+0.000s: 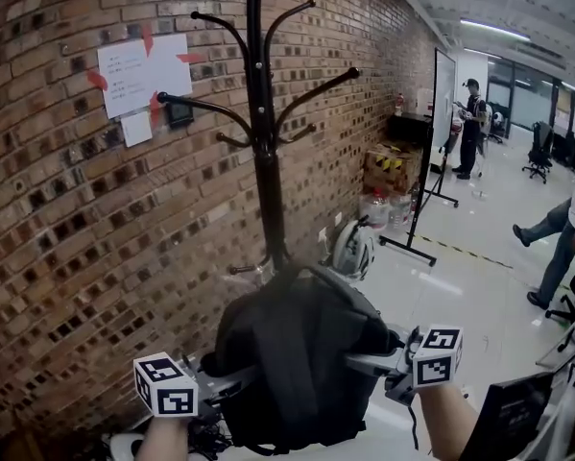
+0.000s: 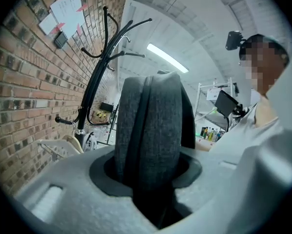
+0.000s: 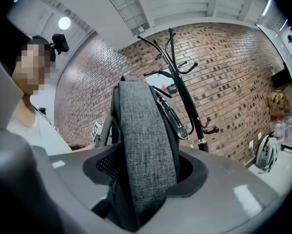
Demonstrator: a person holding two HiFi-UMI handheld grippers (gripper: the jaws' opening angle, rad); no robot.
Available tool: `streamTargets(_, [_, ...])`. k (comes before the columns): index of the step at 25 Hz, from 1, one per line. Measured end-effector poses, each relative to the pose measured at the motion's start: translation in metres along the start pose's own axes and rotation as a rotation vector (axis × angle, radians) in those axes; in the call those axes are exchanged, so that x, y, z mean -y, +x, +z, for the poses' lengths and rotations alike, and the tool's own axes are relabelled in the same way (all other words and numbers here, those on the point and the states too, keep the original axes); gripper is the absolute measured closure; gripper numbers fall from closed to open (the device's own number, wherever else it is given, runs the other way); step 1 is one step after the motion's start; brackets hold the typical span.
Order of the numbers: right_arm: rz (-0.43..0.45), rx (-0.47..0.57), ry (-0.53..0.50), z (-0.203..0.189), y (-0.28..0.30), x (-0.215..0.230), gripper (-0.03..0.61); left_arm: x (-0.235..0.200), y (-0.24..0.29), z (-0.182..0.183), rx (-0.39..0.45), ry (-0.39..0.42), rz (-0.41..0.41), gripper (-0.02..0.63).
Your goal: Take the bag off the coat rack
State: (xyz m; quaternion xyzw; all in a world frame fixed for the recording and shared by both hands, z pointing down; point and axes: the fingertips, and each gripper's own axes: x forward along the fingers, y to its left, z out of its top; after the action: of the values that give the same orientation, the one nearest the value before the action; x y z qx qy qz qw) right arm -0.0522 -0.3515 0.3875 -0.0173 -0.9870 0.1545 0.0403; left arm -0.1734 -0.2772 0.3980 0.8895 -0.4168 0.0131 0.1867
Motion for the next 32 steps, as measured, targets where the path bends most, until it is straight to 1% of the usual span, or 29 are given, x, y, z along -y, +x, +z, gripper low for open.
streamTargets(7, [-0.012, 0.040, -0.039, 0.006, -0.010, -0.036, 0.322, 0.027, -0.019, 0.007, 0.012, 0.056, -0.007, 0.446])
streamTargets(12, [-0.011, 0.041, -0.073, -0.007, -0.005, -0.071, 0.319, 0.044, -0.045, -0.010, 0.035, 0.066, -0.017, 0.446])
streamTargets(20, [-0.015, 0.016, -0.031, -0.045, 0.009, -0.145, 0.316, 0.080, -0.109, -0.050, 0.028, 0.016, -0.010, 0.448])
streamTargets(27, [-0.053, -0.005, 0.009, -0.081, 0.002, -0.215, 0.316, 0.123, -0.153, -0.090, 0.010, -0.034, -0.050, 0.449])
streamTargets(29, [-0.056, -0.007, 0.015, -0.089, -0.003, -0.236, 0.316, 0.139, -0.163, -0.099, 0.005, -0.040, -0.065, 0.449])
streamTargets(32, [-0.066, 0.008, 0.011, -0.097, -0.013, -0.263, 0.316, 0.161, -0.174, -0.106, -0.006, -0.025, -0.080, 0.449])
